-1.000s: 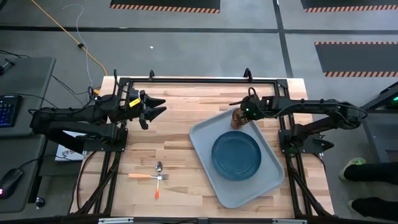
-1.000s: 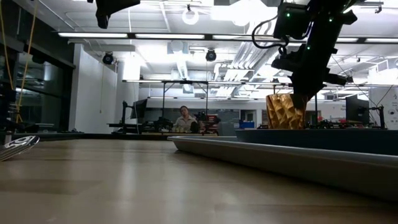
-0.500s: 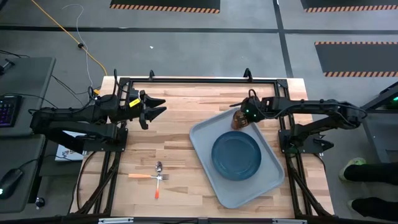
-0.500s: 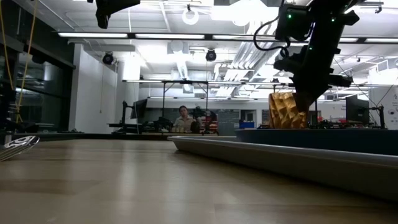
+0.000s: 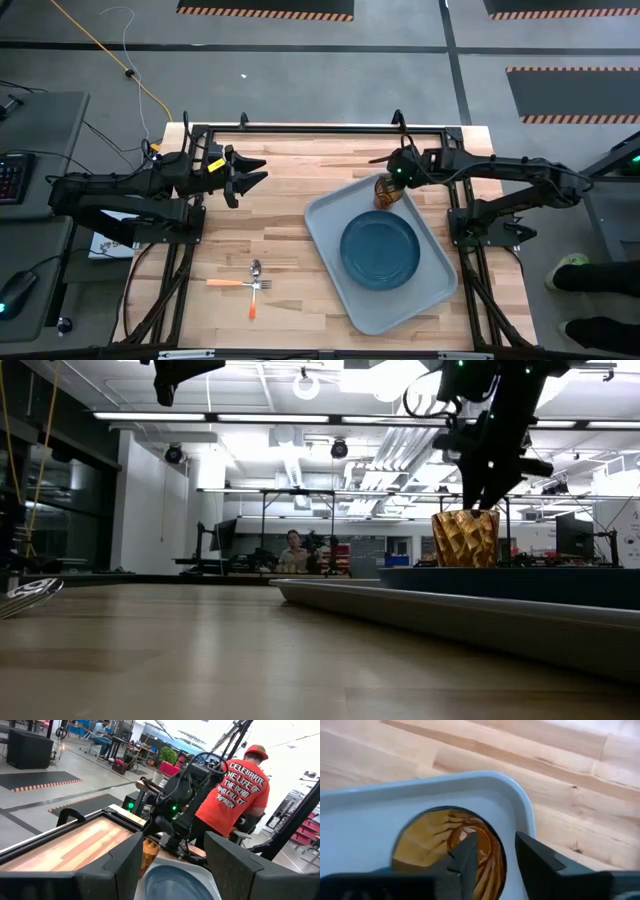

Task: Pick and place plate/cup/fork/spoon on tray
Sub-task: Put the orange spoon on the gray serving tray to the left of the blue plate

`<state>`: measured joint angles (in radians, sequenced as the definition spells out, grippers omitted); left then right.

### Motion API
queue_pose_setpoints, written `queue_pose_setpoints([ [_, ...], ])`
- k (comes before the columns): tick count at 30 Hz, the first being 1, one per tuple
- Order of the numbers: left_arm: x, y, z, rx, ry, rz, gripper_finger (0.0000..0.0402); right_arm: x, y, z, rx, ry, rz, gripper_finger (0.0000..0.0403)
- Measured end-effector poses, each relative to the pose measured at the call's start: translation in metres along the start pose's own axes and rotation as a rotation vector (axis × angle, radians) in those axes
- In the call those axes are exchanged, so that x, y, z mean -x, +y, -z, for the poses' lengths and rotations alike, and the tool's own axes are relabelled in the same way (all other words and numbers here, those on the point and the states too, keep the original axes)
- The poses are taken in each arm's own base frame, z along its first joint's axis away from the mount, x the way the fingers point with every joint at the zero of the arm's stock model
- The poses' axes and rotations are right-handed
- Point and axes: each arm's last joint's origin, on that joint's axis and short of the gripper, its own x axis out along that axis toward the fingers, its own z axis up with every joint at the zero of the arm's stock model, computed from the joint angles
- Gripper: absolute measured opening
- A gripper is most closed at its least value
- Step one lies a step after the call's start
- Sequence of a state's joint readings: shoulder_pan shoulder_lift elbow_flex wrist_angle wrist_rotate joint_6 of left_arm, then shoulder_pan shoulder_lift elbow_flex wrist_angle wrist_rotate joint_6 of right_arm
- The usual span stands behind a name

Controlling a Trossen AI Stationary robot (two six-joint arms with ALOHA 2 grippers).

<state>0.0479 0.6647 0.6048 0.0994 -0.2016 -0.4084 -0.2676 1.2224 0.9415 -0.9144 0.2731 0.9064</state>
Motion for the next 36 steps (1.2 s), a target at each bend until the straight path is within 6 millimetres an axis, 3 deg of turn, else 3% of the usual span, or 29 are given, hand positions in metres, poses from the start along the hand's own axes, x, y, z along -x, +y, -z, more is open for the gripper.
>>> queue_pose_setpoints([
  [6, 0.0, 0.0, 0.0, -0.012, 0.0, 0.0, 0.02, 0.025, 0.007, -0.015, 0.022, -0.036, -0.035, 0.0189],
  [12, 0.0, 0.0, 0.0, -0.027, 0.003, -0.001, 0.02, 0.063, 0.037, -0.026, 0.158, -0.135, -0.295, 0.0227],
  [17, 0.0, 0.0, 0.001, -0.028, 0.009, -0.004, 0.02, 0.086, 0.068, -0.013, 0.297, -0.257, -0.515, 0.0228],
  [21, 0.0, 0.0, 0.0, -0.027, 0.005, -0.002, 0.02, 0.098, 0.081, 0.006, 0.372, -0.335, -0.548, 0.0227],
  [30, 0.0, 0.0, 0.0, -0.027, 0.003, -0.001, 0.02, 0.106, 0.085, 0.035, 0.475, -0.33, -0.52, 0.0227],
  [36, 0.0, 0.0, 0.0, -0.018, 0.004, -0.001, 0.02, 0.105, 0.063, 0.043, 0.461, -0.252, -0.42, 0.0227],
])
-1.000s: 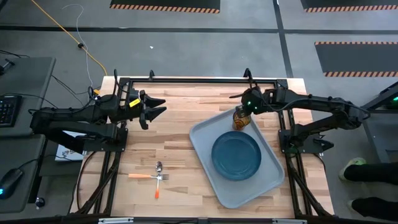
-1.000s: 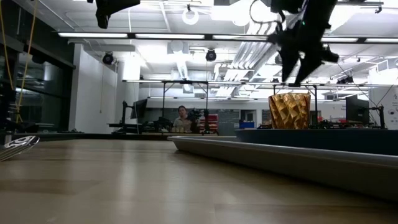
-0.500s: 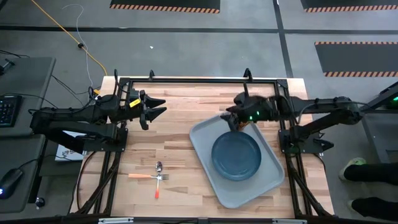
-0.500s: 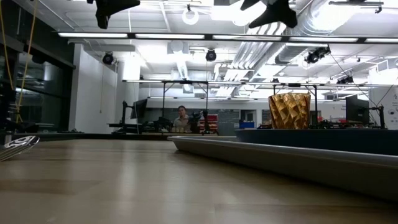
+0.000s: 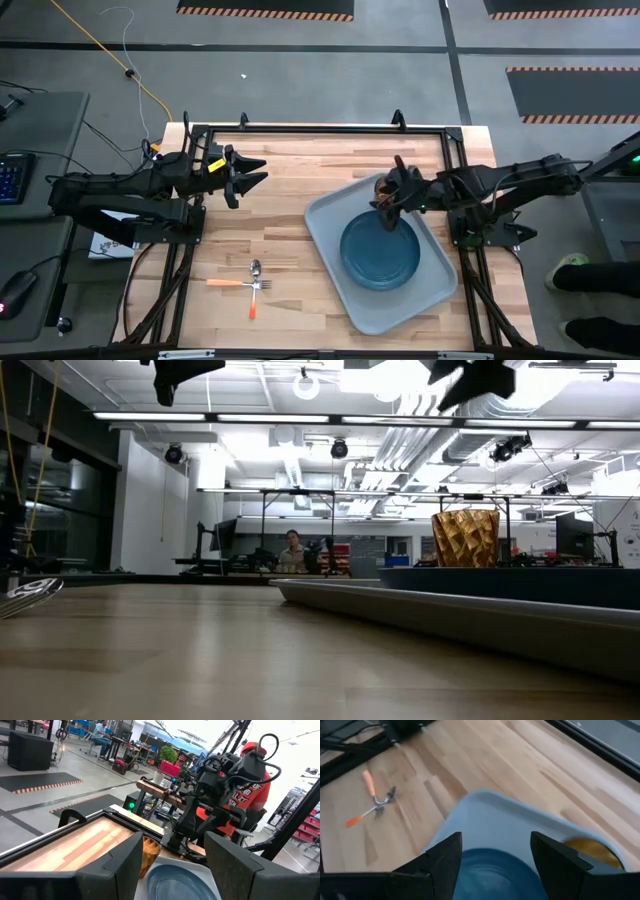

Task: Pick and place plate/cup/fork/spoon on tray
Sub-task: Put the orange spoon on the gray serving tray to the left of the blue plate

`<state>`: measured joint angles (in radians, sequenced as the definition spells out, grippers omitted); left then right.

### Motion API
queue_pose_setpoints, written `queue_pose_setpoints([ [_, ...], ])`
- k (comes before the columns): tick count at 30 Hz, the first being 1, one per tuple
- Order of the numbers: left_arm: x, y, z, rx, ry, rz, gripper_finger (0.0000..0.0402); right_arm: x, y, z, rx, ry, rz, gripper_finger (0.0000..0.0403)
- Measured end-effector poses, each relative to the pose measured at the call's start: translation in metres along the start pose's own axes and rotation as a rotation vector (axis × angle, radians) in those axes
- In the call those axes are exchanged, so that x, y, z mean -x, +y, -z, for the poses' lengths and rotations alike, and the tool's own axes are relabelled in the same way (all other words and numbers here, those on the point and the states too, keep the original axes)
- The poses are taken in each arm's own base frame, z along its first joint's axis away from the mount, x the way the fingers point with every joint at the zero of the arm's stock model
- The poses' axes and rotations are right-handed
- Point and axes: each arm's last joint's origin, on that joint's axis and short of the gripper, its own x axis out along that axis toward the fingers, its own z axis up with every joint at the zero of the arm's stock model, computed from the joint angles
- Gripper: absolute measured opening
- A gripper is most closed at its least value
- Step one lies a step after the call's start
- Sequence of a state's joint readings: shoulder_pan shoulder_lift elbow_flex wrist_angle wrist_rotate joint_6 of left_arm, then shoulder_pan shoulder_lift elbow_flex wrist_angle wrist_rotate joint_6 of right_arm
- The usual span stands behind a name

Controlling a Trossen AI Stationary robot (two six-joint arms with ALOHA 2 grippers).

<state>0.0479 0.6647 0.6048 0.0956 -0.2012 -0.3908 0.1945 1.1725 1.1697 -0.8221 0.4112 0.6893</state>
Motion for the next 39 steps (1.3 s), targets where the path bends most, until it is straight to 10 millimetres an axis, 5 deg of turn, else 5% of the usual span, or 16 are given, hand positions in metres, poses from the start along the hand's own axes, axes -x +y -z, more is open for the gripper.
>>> queue_pose_setpoints([
  [7, 0.0, 0.0, 0.0, 0.0, 0.0, 0.0, 0.02, 0.016, -0.031, 0.036, -0.181, -0.123, -0.141, 0.0227],
  [13, 0.0, 0.0, 0.0, -0.001, 0.001, 0.0, 0.02, 0.018, -0.041, 0.046, -0.297, -0.442, -0.406, 0.0227],
  [20, 0.0, 0.0, 0.001, -0.002, 0.005, -0.002, 0.02, 0.018, -0.04, 0.044, -0.061, -0.591, -0.415, 0.0227],
  [30, 0.0, 0.0, 0.004, 0.074, 0.065, 0.021, 0.02, 0.019, -0.04, 0.043, -0.063, -0.601, -0.417, 0.0227],
  [34, -0.001, -0.006, 0.004, 0.123, 0.262, 0.059, 0.02, 0.019, -0.04, 0.043, -0.074, -0.604, -0.409, 0.0227],
  [39, -0.003, -0.021, 0.025, 0.217, 0.752, -0.013, 0.02, 0.019, -0.04, 0.043, -0.075, -0.604, -0.406, 0.0227],
])
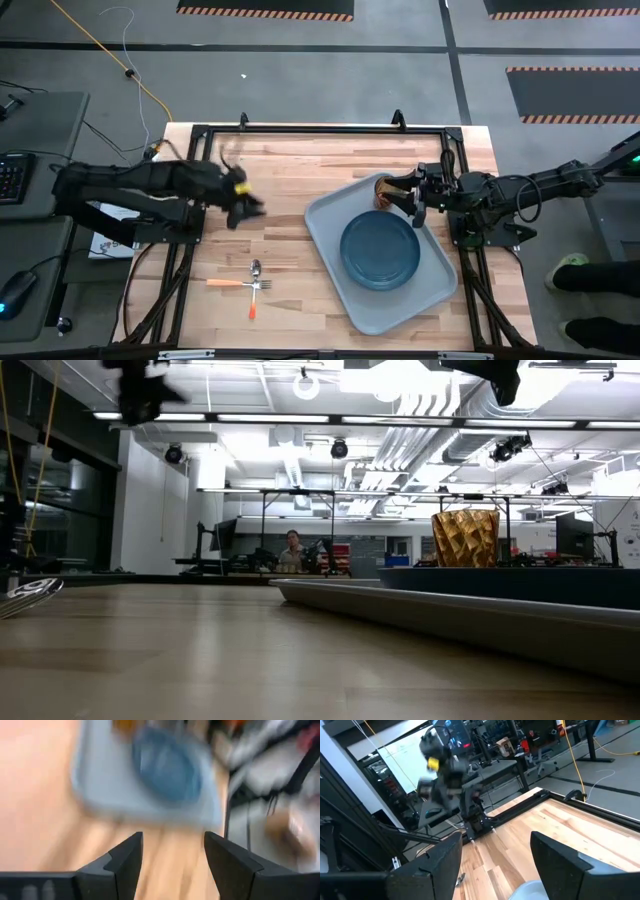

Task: Pick and place plate/cup/fork/spoon on tray
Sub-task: Put the orange spoon on the gray serving tray to the left of the blue plate

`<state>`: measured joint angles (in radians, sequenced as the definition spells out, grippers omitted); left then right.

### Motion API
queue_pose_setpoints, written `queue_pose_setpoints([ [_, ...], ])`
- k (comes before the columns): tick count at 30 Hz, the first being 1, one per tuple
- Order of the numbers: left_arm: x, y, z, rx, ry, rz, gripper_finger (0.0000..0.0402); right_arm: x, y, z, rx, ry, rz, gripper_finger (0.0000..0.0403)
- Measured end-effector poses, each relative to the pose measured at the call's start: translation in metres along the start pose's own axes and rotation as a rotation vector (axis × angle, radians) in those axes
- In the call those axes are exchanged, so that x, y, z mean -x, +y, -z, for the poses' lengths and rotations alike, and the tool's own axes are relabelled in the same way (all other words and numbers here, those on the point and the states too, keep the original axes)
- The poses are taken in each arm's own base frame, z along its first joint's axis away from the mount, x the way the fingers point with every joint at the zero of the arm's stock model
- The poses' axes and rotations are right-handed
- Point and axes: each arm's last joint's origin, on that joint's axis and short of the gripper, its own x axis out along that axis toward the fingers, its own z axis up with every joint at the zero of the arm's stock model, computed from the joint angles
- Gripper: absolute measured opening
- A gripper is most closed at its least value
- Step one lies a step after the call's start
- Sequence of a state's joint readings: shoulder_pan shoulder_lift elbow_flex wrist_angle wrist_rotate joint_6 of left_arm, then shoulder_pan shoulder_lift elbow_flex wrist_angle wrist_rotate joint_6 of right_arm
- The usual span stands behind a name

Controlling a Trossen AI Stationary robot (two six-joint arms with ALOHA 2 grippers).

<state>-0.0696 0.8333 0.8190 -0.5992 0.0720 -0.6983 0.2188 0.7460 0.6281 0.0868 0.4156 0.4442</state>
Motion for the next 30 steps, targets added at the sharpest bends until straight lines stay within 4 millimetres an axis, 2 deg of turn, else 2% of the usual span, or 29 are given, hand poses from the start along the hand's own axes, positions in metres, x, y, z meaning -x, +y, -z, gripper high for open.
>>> queue_pose_setpoints([
  [6, -0.04, -0.027, 0.058, -0.104, 0.553, -0.013, 0.02, 0.0, 0.0, 0.0, 0.001, 0.003, 0.002, 0.0227],
  [10, -0.058, -0.045, 0.1, -0.234, 0.72, -0.08, 0.02, 0.0, -0.002, 0.004, 0.017, 0.034, 0.016, 0.0227],
  [12, -0.065, -0.049, 0.114, -0.214, 0.713, -0.169, 0.02, 0.0, -0.002, 0.005, 0.022, 0.045, 0.022, 0.0227],
  [14, -0.073, -0.051, 0.124, -0.125, 0.689, -0.255, 0.02, 0.0, -0.003, 0.006, 0.026, 0.053, 0.026, 0.0227],
  [22, -0.089, -0.063, 0.151, 0.46, 0.621, -0.46, 0.02, 0.0, -0.004, 0.008, 0.038, 0.077, 0.038, 0.0227],
  [26, -0.099, -0.06, 0.153, 0.691, 0.429, -0.56, 0.02, 0.0, -0.005, 0.01, 0.044, 0.091, 0.044, 0.0227],
  [30, -0.113, -0.052, 0.15, 0.783, 0.341, -0.631, 0.02, 0.0, -0.005, 0.01, 0.046, 0.094, 0.046, 0.0227],
])
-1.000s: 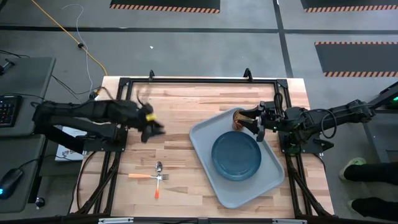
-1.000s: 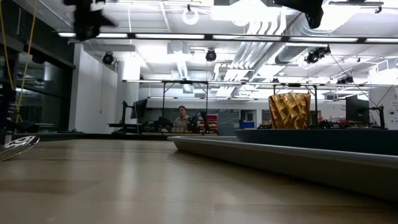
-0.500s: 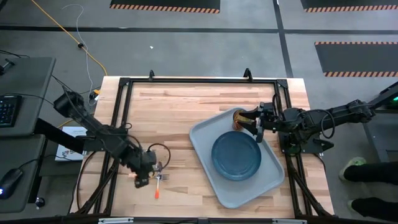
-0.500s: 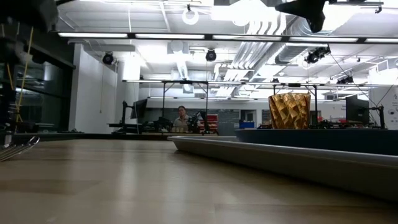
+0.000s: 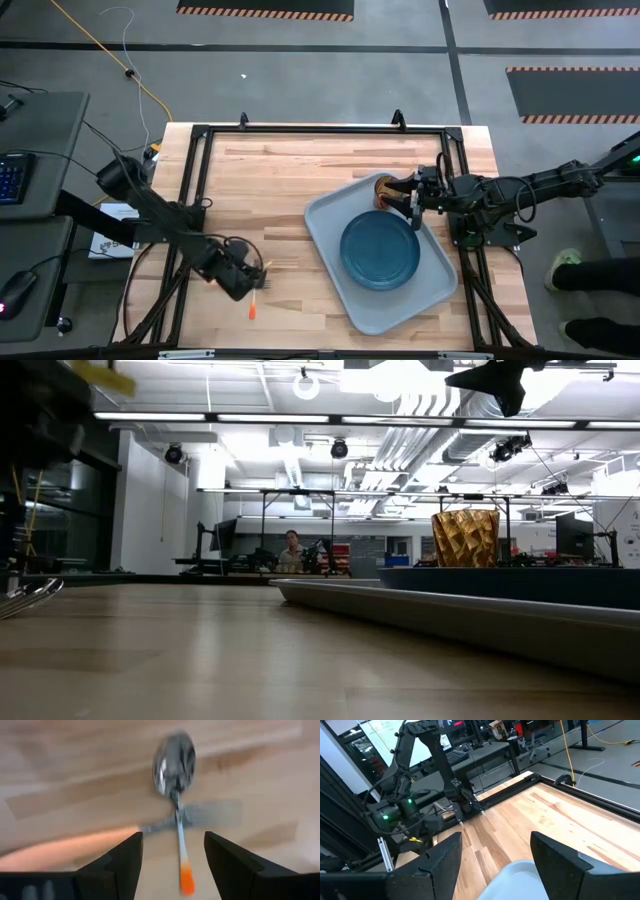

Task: Pick and place plate/cup/fork/spoon on tray
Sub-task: Put the orange spoon on the gray serving tray to the left of the blue plate

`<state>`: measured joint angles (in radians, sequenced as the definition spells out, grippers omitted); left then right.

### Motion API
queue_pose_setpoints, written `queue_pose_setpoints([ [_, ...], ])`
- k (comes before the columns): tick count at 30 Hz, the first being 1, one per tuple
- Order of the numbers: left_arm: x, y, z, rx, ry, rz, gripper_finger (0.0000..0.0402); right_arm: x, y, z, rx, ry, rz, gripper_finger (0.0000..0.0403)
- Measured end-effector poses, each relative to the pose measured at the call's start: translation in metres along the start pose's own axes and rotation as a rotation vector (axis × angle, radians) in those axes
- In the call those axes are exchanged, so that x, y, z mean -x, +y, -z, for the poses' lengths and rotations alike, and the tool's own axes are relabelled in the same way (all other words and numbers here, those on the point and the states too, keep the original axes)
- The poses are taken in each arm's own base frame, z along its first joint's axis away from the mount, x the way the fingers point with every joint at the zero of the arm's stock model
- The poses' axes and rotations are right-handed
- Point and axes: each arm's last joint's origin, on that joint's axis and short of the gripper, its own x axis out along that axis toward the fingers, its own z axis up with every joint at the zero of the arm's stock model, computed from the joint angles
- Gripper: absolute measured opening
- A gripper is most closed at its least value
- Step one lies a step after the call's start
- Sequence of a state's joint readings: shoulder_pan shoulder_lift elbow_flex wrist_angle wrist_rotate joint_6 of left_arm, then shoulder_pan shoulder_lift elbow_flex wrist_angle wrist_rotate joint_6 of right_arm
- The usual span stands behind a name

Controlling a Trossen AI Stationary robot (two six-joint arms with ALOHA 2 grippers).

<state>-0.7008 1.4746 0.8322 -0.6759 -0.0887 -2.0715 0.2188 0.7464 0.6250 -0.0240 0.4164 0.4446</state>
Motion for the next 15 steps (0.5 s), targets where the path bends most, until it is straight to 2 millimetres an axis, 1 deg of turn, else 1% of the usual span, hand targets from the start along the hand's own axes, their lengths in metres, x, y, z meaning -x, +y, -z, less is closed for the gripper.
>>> queue_pose_setpoints([
  [4, -0.011, -0.003, -0.007, 0.05, -0.028, -0.044, 0.02, 0.0, 0.0, 0.001, 0.004, 0.009, 0.005, 0.0227],
  [6, -0.015, -0.007, -0.009, 0.073, -0.035, -0.032, 0.02, 0.0, -0.001, 0.002, 0.011, 0.022, 0.011, 0.0227],
  [9, -0.021, -0.011, -0.012, 0.092, -0.047, -0.019, 0.02, 0.0, -0.002, 0.005, 0.023, 0.047, 0.023, 0.0227],
  [15, -0.03, -0.013, -0.018, 0.106, -0.061, -0.051, 0.02, 0.0, -0.004, 0.008, 0.038, 0.077, 0.038, 0.0227],
])
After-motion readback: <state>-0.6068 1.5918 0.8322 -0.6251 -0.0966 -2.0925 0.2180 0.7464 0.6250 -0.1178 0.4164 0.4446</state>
